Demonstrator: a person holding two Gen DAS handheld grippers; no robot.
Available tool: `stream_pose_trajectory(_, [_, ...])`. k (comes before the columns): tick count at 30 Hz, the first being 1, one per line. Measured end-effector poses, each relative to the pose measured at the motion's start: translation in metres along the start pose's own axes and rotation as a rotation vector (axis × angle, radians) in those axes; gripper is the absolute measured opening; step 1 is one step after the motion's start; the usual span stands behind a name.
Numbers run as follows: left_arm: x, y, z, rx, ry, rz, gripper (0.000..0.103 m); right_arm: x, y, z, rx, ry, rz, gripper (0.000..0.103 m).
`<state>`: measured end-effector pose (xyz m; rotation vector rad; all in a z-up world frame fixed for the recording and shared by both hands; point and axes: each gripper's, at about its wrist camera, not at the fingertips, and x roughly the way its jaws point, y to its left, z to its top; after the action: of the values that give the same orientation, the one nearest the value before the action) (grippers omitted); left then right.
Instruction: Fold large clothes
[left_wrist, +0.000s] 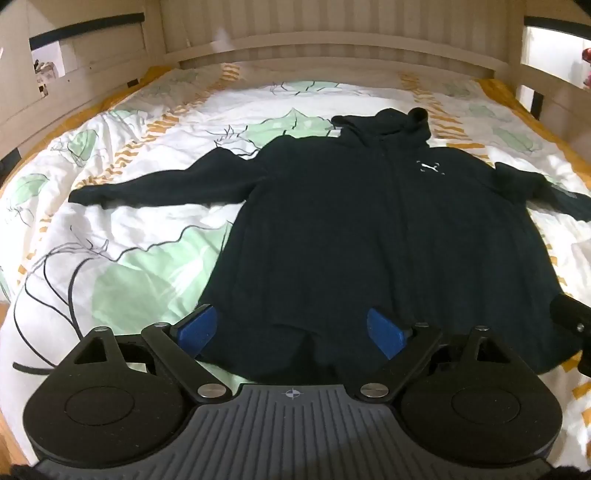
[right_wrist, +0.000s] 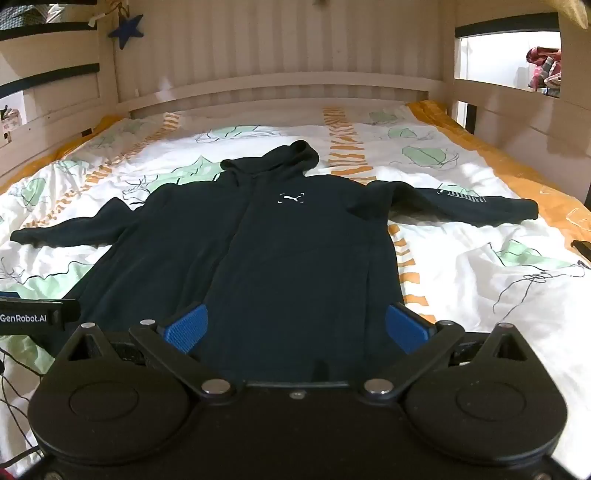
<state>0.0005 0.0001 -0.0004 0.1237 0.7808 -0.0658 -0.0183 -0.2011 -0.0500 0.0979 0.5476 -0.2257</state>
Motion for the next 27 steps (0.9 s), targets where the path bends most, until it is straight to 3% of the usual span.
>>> stream_pose_trajectory(3, [0.007, 0.006, 0.005, -0.013, 0.035, -0.021, 0.089, -0.001, 0.000, 0.003, 0.002, -0.002, -0.003, 0.102])
stream_pose_trajectory(27, [0.003, -0.003, -0.005, -0.016, 0.062, -0.046, 0.089, 0.012, 0.001, 0.003, -0.003, 0.059, 0.004, 0.102])
